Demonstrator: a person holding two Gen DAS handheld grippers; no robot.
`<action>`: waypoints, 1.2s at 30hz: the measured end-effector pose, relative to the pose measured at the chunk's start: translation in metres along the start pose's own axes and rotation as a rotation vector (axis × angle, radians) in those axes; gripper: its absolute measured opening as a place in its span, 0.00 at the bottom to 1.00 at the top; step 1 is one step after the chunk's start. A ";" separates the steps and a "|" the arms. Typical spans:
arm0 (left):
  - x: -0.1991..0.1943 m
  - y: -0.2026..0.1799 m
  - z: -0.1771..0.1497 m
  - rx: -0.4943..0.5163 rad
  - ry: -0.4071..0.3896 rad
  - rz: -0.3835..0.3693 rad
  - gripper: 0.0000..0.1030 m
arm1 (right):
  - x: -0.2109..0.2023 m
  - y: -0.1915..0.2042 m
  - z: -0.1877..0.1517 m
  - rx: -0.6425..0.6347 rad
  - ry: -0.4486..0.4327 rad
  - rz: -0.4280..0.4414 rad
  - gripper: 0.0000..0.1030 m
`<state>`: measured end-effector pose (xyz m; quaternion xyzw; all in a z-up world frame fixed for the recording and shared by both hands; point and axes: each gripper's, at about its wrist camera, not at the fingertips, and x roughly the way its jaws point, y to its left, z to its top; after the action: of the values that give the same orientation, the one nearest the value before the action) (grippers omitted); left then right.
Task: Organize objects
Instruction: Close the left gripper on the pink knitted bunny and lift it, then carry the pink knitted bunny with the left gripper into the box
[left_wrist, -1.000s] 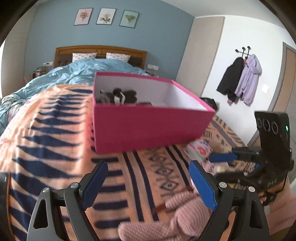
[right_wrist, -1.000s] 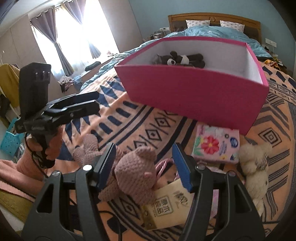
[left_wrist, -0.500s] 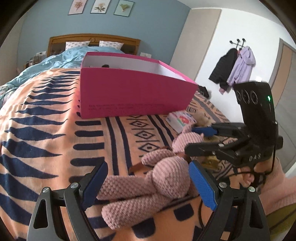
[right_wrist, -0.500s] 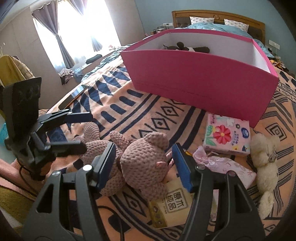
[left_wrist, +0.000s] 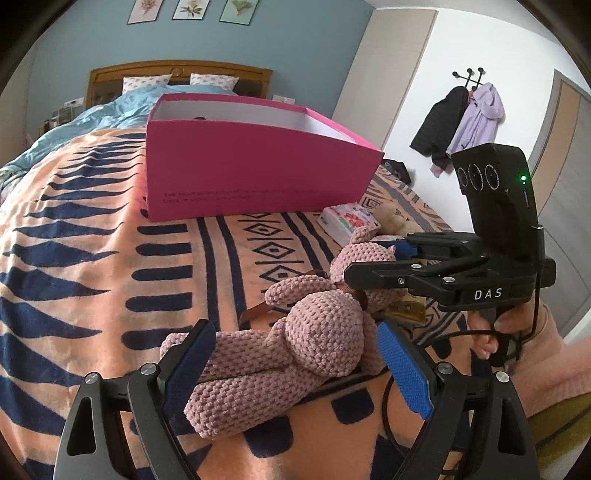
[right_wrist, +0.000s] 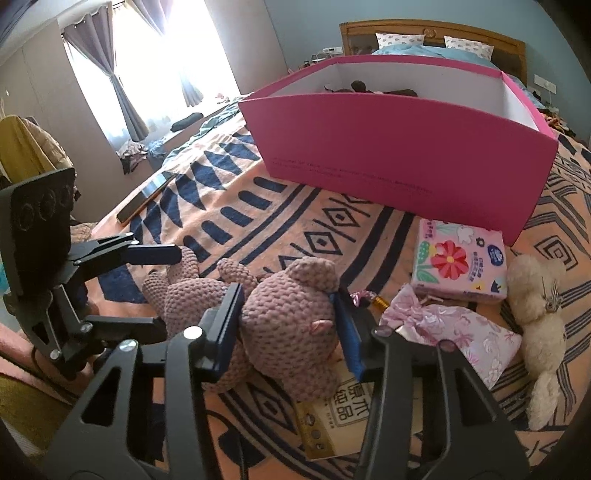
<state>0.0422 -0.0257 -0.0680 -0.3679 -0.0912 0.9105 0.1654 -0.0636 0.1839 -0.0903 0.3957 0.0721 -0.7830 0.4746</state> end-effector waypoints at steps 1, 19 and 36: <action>-0.001 0.000 0.000 0.001 -0.001 -0.001 0.88 | -0.001 -0.001 0.001 0.006 -0.003 0.002 0.48; -0.003 -0.006 0.015 -0.012 -0.006 -0.063 0.65 | -0.019 -0.019 0.018 0.135 -0.117 0.039 0.48; -0.010 -0.011 0.065 0.015 -0.081 -0.146 0.64 | -0.046 -0.016 0.056 0.108 -0.222 0.024 0.48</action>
<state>0.0059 -0.0226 -0.0118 -0.3218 -0.1174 0.9109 0.2301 -0.0969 0.1970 -0.0248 0.3323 -0.0282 -0.8190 0.4668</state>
